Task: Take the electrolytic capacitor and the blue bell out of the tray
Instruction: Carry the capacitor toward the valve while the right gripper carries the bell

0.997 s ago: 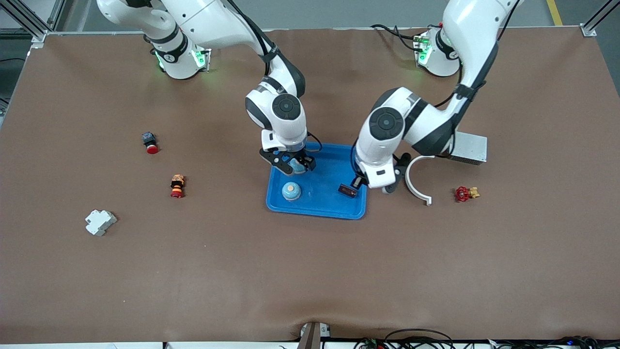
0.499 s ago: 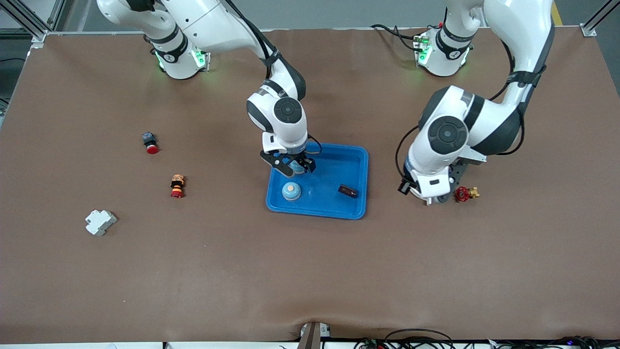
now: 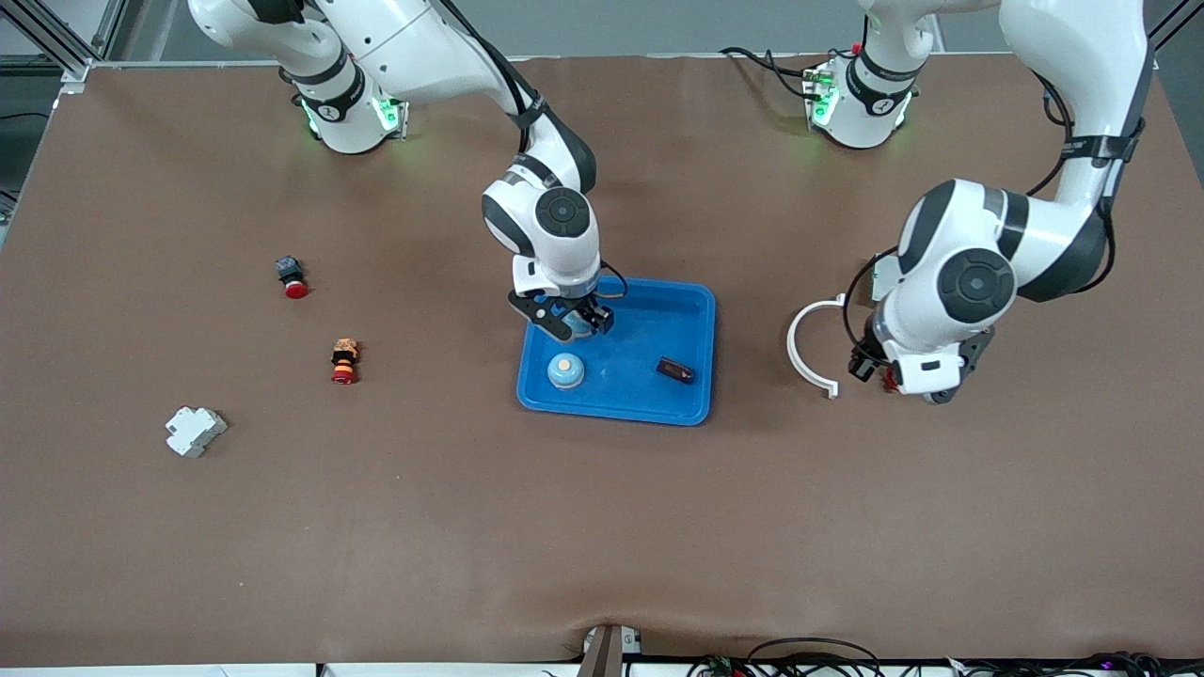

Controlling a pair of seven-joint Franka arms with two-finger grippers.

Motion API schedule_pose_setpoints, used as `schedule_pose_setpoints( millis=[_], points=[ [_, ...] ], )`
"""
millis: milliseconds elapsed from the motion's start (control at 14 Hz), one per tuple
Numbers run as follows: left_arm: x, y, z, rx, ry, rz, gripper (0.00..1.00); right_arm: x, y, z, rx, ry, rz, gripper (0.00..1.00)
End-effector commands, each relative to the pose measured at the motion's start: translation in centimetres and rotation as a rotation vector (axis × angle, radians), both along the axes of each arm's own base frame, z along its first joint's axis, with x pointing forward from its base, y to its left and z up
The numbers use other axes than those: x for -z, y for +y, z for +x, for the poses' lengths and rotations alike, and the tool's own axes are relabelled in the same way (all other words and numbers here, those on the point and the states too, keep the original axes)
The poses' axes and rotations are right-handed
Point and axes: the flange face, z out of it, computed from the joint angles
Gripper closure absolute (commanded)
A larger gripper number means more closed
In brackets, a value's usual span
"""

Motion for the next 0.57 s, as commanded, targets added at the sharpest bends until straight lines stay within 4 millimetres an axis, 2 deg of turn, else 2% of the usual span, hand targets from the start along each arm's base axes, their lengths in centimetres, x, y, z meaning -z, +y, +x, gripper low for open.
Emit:
schedule_pose_setpoints(
  millis=[0,142,427,499],
  points=[
    [0.7,2.9,0.2,0.035,-0.015,-0.006,1.0,0.0,1.0,0.2,0.03,-0.05,0.009,1.0],
    [2.3,2.8,0.2,0.037,-0.041,-0.025,1.0,0.2,0.9,0.2,0.038,-0.053,0.009,1.0],
    [5.7,3.4,-1.1,0.032,-0.033,-0.038,1.0,-0.9,0.0,1.1,-0.002,-0.033,-0.019,1.0],
    [6.6,4.1,-1.5,0.023,-0.043,-0.044,1.0,-2.9,-0.3,1.6,-0.028,-0.025,-0.032,1.0]
  ],
)
